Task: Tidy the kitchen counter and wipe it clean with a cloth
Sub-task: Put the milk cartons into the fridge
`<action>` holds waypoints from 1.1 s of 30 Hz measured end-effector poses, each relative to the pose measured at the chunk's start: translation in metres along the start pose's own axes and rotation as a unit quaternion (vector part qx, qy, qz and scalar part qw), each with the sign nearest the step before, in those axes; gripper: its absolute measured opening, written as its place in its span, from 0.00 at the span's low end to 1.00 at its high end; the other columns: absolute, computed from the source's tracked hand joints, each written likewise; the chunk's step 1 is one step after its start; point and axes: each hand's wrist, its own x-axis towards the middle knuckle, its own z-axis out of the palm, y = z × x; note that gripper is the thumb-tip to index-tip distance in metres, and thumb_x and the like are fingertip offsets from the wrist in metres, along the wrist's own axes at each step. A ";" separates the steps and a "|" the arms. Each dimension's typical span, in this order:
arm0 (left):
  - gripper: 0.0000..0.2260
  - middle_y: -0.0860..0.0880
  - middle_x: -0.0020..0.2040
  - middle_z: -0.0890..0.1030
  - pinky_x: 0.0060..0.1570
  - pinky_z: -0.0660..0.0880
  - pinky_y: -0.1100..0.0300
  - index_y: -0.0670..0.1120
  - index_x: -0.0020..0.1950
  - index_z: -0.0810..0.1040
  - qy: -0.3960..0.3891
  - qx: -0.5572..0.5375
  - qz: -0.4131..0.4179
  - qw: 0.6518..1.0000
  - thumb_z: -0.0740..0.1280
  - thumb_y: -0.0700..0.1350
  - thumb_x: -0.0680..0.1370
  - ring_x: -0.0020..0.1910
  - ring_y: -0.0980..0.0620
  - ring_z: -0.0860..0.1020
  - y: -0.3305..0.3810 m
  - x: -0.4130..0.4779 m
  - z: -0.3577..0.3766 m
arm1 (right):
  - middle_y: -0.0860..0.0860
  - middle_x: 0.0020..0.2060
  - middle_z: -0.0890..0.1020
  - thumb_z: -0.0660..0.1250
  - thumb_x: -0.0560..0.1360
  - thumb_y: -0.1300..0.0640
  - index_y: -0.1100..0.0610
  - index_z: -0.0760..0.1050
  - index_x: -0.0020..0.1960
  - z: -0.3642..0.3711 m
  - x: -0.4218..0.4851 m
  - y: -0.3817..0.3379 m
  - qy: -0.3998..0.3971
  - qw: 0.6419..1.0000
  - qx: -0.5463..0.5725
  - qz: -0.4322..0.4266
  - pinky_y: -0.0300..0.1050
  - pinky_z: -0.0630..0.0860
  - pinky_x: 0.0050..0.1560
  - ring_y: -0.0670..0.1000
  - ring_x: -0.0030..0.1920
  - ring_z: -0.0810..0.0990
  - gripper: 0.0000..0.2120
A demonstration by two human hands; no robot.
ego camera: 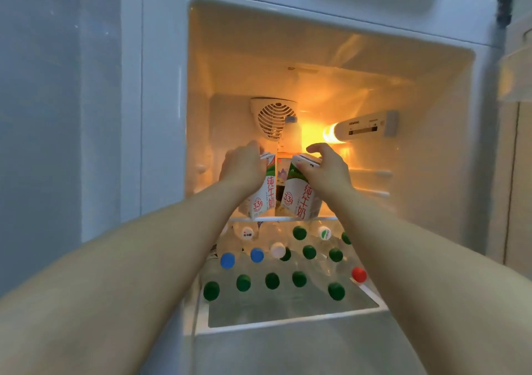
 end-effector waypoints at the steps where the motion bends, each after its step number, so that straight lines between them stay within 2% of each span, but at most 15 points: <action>1: 0.12 0.42 0.57 0.79 0.48 0.76 0.53 0.45 0.64 0.71 0.003 0.006 0.000 1.000 0.59 0.45 0.81 0.55 0.44 0.77 -0.002 0.003 0.004 | 0.57 0.60 0.75 0.65 0.76 0.49 0.52 0.70 0.65 0.004 0.004 0.002 -0.005 1.000 -0.010 -0.001 0.55 0.78 0.55 0.58 0.56 0.78 0.18; 6: 0.13 0.43 0.56 0.79 0.47 0.74 0.55 0.45 0.63 0.73 -0.014 0.017 0.010 1.000 0.57 0.45 0.81 0.56 0.44 0.76 -0.011 0.017 0.019 | 0.58 0.59 0.75 0.64 0.76 0.49 0.51 0.68 0.66 0.016 0.019 0.010 -0.037 0.998 -0.052 -0.025 0.58 0.78 0.55 0.59 0.55 0.79 0.20; 8: 0.13 0.43 0.59 0.78 0.50 0.75 0.54 0.44 0.63 0.73 -0.028 0.010 0.019 0.999 0.58 0.44 0.81 0.58 0.44 0.76 -0.015 0.020 0.022 | 0.58 0.60 0.74 0.66 0.76 0.51 0.52 0.64 0.70 0.021 0.022 0.013 -0.040 0.997 -0.050 -0.038 0.58 0.77 0.56 0.60 0.57 0.78 0.24; 10: 0.13 0.43 0.64 0.73 0.51 0.74 0.56 0.42 0.64 0.71 -0.024 -0.019 0.018 0.999 0.60 0.41 0.80 0.61 0.45 0.74 -0.018 0.020 0.027 | 0.58 0.62 0.72 0.67 0.75 0.54 0.53 0.60 0.72 0.025 0.021 0.020 -0.038 0.997 -0.035 -0.052 0.55 0.75 0.60 0.58 0.61 0.76 0.29; 12: 0.20 0.44 0.75 0.60 0.62 0.70 0.54 0.43 0.71 0.63 -0.001 -0.052 0.009 0.999 0.61 0.39 0.80 0.71 0.44 0.64 -0.020 0.014 0.034 | 0.56 0.64 0.72 0.68 0.75 0.57 0.56 0.59 0.72 0.024 0.017 0.030 -0.039 0.998 0.001 -0.039 0.44 0.73 0.59 0.56 0.63 0.75 0.29; 13: 0.26 0.46 0.77 0.53 0.68 0.65 0.52 0.45 0.75 0.56 0.014 -0.082 -0.008 0.996 0.61 0.39 0.79 0.74 0.44 0.59 -0.022 0.007 0.039 | 0.55 0.64 0.73 0.67 0.76 0.57 0.58 0.60 0.71 0.024 0.015 0.034 -0.045 0.998 0.024 -0.023 0.41 0.71 0.54 0.55 0.62 0.75 0.28; 14: 0.31 0.46 0.78 0.49 0.71 0.62 0.50 0.46 0.77 0.49 0.027 -0.126 -0.039 0.991 0.62 0.40 0.79 0.75 0.44 0.57 -0.023 -0.001 0.045 | 0.55 0.62 0.75 0.67 0.76 0.57 0.58 0.61 0.69 0.024 0.014 0.039 -0.048 0.998 0.044 -0.009 0.41 0.71 0.51 0.54 0.61 0.77 0.26; 16: 0.35 0.45 0.76 0.52 0.70 0.64 0.50 0.47 0.78 0.44 0.051 -0.202 -0.094 0.974 0.64 0.43 0.79 0.74 0.44 0.59 -0.026 -0.013 0.052 | 0.54 0.60 0.78 0.68 0.76 0.55 0.58 0.64 0.66 0.024 0.014 0.046 -0.040 0.997 0.067 0.007 0.41 0.71 0.49 0.54 0.59 0.78 0.22; 18: 0.34 0.43 0.74 0.58 0.67 0.64 0.51 0.45 0.77 0.46 0.068 -0.181 -0.108 0.975 0.63 0.47 0.79 0.72 0.45 0.62 -0.031 -0.020 0.058 | 0.54 0.60 0.78 0.68 0.76 0.55 0.59 0.66 0.65 0.029 0.015 0.049 -0.041 0.996 0.075 0.012 0.41 0.71 0.49 0.54 0.59 0.78 0.21; 21: 0.30 0.45 0.70 0.65 0.66 0.67 0.46 0.46 0.75 0.54 0.078 -0.141 -0.111 0.981 0.64 0.50 0.78 0.69 0.44 0.66 -0.034 -0.015 0.062 | 0.54 0.61 0.78 0.67 0.76 0.56 0.59 0.67 0.65 0.038 0.011 0.055 -0.065 0.997 0.050 0.011 0.41 0.72 0.50 0.54 0.59 0.78 0.20; 24: 0.21 0.45 0.65 0.72 0.62 0.71 0.44 0.44 0.69 0.62 0.051 -0.157 -0.150 0.975 0.64 0.48 0.78 0.64 0.44 0.72 -0.036 -0.004 0.061 | 0.55 0.61 0.78 0.67 0.76 0.56 0.59 0.69 0.65 0.044 0.013 0.060 -0.095 0.995 -0.004 0.005 0.44 0.75 0.53 0.54 0.59 0.78 0.19; 26: 0.18 0.45 0.64 0.75 0.60 0.73 0.46 0.44 0.67 0.64 0.024 -0.171 -0.150 0.973 0.62 0.46 0.79 0.61 0.44 0.75 -0.038 0.000 0.060 | 0.55 0.60 0.79 0.67 0.76 0.56 0.58 0.69 0.66 0.043 0.019 0.061 -0.112 0.993 0.001 0.023 0.46 0.75 0.53 0.55 0.58 0.79 0.19; 29: 0.20 0.45 0.63 0.76 0.55 0.76 0.52 0.45 0.70 0.63 0.018 -0.223 -0.144 0.964 0.62 0.44 0.80 0.58 0.45 0.78 -0.042 0.000 0.057 | 0.55 0.60 0.79 0.67 0.76 0.57 0.57 0.67 0.68 0.041 0.025 0.063 -0.130 0.990 0.038 0.049 0.48 0.76 0.54 0.55 0.59 0.79 0.22; 31: 0.23 0.47 0.64 0.75 0.54 0.78 0.50 0.47 0.73 0.59 0.032 -0.288 -0.159 0.944 0.62 0.42 0.80 0.57 0.46 0.79 -0.044 -0.001 0.056 | 0.56 0.61 0.78 0.68 0.76 0.58 0.58 0.65 0.69 0.041 0.025 0.065 -0.133 0.988 0.060 0.057 0.48 0.76 0.54 0.56 0.59 0.79 0.24; 33: 0.24 0.50 0.60 0.75 0.51 0.79 0.51 0.50 0.74 0.58 0.048 -0.318 -0.161 0.933 0.61 0.40 0.80 0.55 0.47 0.79 -0.046 -0.002 0.055 | 0.57 0.61 0.78 0.67 0.76 0.60 0.58 0.64 0.70 0.040 0.026 0.065 -0.127 0.986 0.088 0.068 0.48 0.76 0.53 0.56 0.60 0.78 0.25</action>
